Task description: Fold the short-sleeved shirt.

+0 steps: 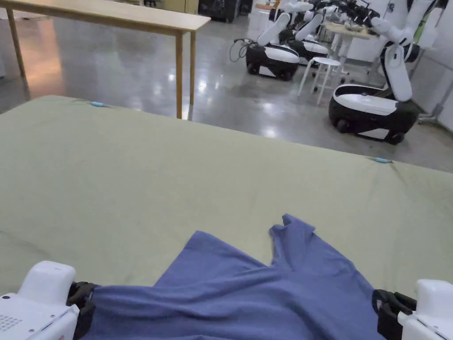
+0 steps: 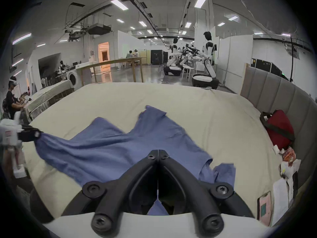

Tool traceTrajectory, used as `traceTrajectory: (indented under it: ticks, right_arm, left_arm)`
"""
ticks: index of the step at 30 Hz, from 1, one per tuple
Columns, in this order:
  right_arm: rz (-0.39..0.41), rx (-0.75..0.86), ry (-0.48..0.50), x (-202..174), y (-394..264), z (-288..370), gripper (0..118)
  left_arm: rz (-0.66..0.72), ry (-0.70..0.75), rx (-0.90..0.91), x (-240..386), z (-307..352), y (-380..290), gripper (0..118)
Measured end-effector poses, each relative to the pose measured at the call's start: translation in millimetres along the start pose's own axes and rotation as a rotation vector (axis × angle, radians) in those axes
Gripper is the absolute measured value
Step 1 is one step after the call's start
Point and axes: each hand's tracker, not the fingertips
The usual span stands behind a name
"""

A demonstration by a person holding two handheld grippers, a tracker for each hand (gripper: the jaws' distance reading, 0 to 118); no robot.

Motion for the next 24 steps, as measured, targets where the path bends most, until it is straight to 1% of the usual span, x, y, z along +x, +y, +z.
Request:
traceTrajectory:
  ticks: [3,4,5,6,7,8,10,11,13,15,16,17,18,19,20,21,22,23,24]
  right_arm:
    - [0.009,-0.063,-0.027,30.0,25.0,-57.9,2]
    - [0.007,-0.072,-0.024,37.4,32.1,-75.4,20]
    - [0.006,-0.089,-0.02,45.3,39.9,-96.4,46]
    - [0.006,-0.133,-0.01,51.0,47.0,-119.3,81]
    - [0.015,-0.191,-0.009,53.4,53.2,-144.5,112]
    - [0.022,-0.23,-0.005,55.3,56.0,-164.8,118]
    - [0.069,-0.24,-0.008,55.2,58.4,-201.1,118]
    - [0.1,-0.281,-0.015,52.8,57.5,-220.0,118]
    - [0.129,-0.357,-0.038,50.1,51.5,-250.0,118]
    - [0.172,-0.417,-0.048,43.9,39.8,-263.8,118]
    - [0.177,-0.47,-0.055,41.2,34.9,-267.0,117]
    - [0.069,-0.475,-0.008,42.8,34.6,-261.2,113]
    - [-0.047,-0.436,0.012,44.4,39.1,-251.4,104]
    - [-0.062,-0.404,-0.024,43.6,39.6,-242.3,88]
    - [-0.019,-0.406,-0.03,38.6,40.1,-234.7,64]
    - [0.003,-0.412,-0.031,34.4,41.5,-229.6,32]
    - [0.02,-0.416,-0.02,32.7,43.1,-224.5,5]
    - [0.027,-0.413,-0.018,29.3,44.4,-214.7,5]
    - [0.033,-0.4,0.005,29.7,48.3,-206.1,5]
  left_arm:
    - [-0.006,-0.006,0.022,12.4,11.5,8.5,1]
    - [-0.002,-0.015,0.024,10.4,11.0,12.9,1]
    - [0.0,-0.024,0.028,13.1,12.5,15.1,1]
    - [0.0,-0.023,0.032,17.2,13.9,16.4,1]
    - [-0.008,-0.019,0.029,22.1,14.2,17.7,1]
    - [-0.014,-0.019,0.02,21.5,11.3,19.5,1]
    - [-0.007,-0.018,0.017,25.1,9.6,19.6,1]
    - [-0.001,-0.023,0.007,27.0,8.4,20.4,1]
    - [-0.003,-0.011,-0.004,26.9,3.6,20.8,1]
    - [-0.011,-0.003,-0.021,29.6,-0.8,21.6,1]
    - [-0.011,0.0,-0.025,29.3,-3.1,21.3,1]
    - [-0.013,0.0,-0.03,29.5,-5.3,21.5,1]
    - [-0.018,0.002,-0.036,30.9,-6.9,22.0,1]
    - [-0.023,0.007,-0.037,32.2,-8.2,22.3,1]
    - [-0.022,0.006,-0.04,29.6,-10.8,20.8,1]
    - [-0.017,-0.003,-0.045,29.1,-13.5,21.8,1]
    - [-0.013,-0.008,-0.043,29.8,-15.4,23.5,2]
    - [-0.015,-0.012,-0.04,30.4,-17.0,25.8,1]
    - [-0.019,-0.016,-0.037,28.4,-18.5,26.5,1]
